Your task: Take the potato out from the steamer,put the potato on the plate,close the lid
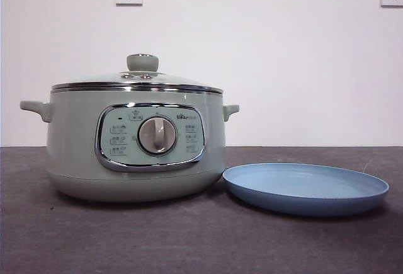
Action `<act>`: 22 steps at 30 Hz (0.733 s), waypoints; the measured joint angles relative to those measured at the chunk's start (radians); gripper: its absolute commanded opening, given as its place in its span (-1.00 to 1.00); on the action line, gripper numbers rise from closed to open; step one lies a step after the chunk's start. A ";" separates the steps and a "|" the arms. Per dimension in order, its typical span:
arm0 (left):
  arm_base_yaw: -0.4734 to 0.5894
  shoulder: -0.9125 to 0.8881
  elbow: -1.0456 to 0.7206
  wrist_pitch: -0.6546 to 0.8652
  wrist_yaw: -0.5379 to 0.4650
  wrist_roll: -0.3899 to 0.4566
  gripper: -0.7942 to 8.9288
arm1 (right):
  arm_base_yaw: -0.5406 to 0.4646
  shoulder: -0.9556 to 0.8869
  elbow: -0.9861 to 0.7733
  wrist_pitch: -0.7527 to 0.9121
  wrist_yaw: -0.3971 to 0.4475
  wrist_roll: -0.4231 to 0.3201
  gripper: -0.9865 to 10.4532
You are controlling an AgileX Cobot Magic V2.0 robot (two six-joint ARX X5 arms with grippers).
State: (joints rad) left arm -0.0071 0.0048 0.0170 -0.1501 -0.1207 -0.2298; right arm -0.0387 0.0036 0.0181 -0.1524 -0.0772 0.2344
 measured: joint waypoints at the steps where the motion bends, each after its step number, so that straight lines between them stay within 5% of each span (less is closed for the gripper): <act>1: 0.000 0.000 0.000 0.010 0.000 0.000 -0.84 | 0.000 0.000 0.000 0.012 0.000 0.023 -0.83; 5: 0.000 0.000 0.000 0.040 0.023 -0.019 -0.85 | 0.000 0.000 0.000 0.051 -0.002 0.106 -0.83; 14: 0.000 0.017 0.065 -0.039 0.299 -0.060 -0.85 | 0.000 0.065 0.069 0.053 -0.130 0.237 -0.85; 22: -0.009 0.135 0.329 -0.090 0.344 -0.061 -0.85 | 0.008 0.345 0.361 0.055 -0.159 0.206 -0.85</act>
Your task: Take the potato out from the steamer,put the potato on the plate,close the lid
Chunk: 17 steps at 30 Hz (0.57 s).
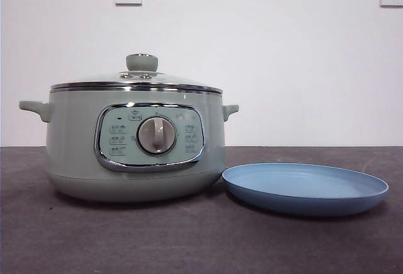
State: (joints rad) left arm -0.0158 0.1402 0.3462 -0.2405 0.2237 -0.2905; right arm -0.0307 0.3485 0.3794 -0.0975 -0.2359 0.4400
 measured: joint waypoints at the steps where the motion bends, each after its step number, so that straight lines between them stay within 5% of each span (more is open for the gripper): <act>1: -0.005 0.019 0.030 -0.002 0.006 0.000 -0.85 | 0.006 0.037 0.040 0.000 0.000 -0.019 -0.85; 17: -0.047 0.502 0.616 -0.242 0.069 0.119 -0.85 | 0.132 0.537 0.709 -0.254 -0.217 -0.300 -0.85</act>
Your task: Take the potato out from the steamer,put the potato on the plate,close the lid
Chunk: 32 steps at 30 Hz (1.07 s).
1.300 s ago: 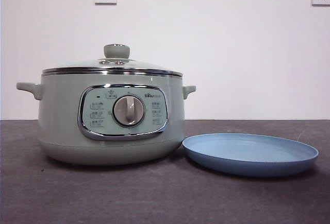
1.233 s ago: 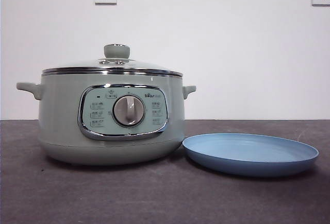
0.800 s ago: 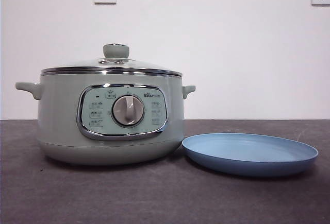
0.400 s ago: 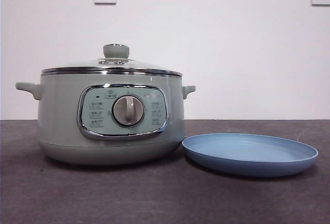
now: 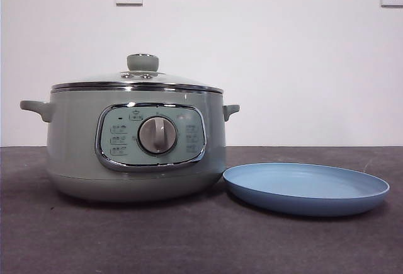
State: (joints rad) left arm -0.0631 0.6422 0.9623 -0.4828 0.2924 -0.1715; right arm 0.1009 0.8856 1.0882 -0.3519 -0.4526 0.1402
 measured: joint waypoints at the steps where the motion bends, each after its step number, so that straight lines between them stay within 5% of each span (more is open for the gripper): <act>1: 0.000 0.041 0.043 -0.026 0.000 0.013 -0.85 | 0.006 0.024 0.038 -0.031 -0.012 -0.016 -0.85; 12: 0.000 0.378 0.330 -0.175 0.078 0.101 -0.76 | 0.132 0.224 0.342 -0.294 -0.018 -0.175 -0.69; 16: -0.012 0.400 0.330 -0.169 0.121 0.101 0.17 | 0.144 0.233 0.354 -0.298 -0.018 -0.190 -0.07; 18: -0.021 0.402 0.330 -0.151 0.122 0.100 0.20 | 0.144 0.232 0.354 -0.298 -0.017 -0.191 0.06; 27: -0.140 0.464 0.333 -0.055 0.111 0.076 0.20 | 0.144 0.233 0.355 -0.298 -0.014 -0.193 0.05; 32: -0.262 0.557 0.334 -0.047 -0.025 0.073 0.20 | 0.147 0.233 0.355 -0.298 -0.007 -0.193 0.05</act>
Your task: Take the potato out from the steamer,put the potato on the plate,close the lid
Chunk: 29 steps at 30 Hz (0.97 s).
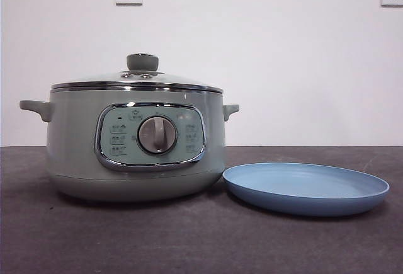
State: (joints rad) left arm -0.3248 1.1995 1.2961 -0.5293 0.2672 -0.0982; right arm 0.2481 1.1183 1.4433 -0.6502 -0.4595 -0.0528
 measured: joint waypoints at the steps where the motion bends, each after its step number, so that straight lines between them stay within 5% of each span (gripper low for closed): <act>1: -0.018 0.018 0.000 0.001 -0.024 0.000 0.20 | 0.001 0.000 0.000 0.000 0.008 0.000 0.05; 8: -0.098 0.145 0.000 0.045 -0.135 0.000 0.20 | 0.000 0.000 0.000 0.000 0.044 0.000 0.05; 24: -0.112 0.332 0.000 0.065 -0.179 0.000 0.16 | 0.000 0.000 0.000 0.000 0.044 0.000 0.05; 29: -0.118 0.362 0.001 0.072 -0.198 0.002 -0.51 | 0.000 0.000 0.000 0.000 0.044 0.000 0.05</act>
State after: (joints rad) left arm -0.4427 1.5620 1.2968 -0.4568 0.0692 -0.0963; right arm 0.2485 1.1183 1.4433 -0.6506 -0.4156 -0.0528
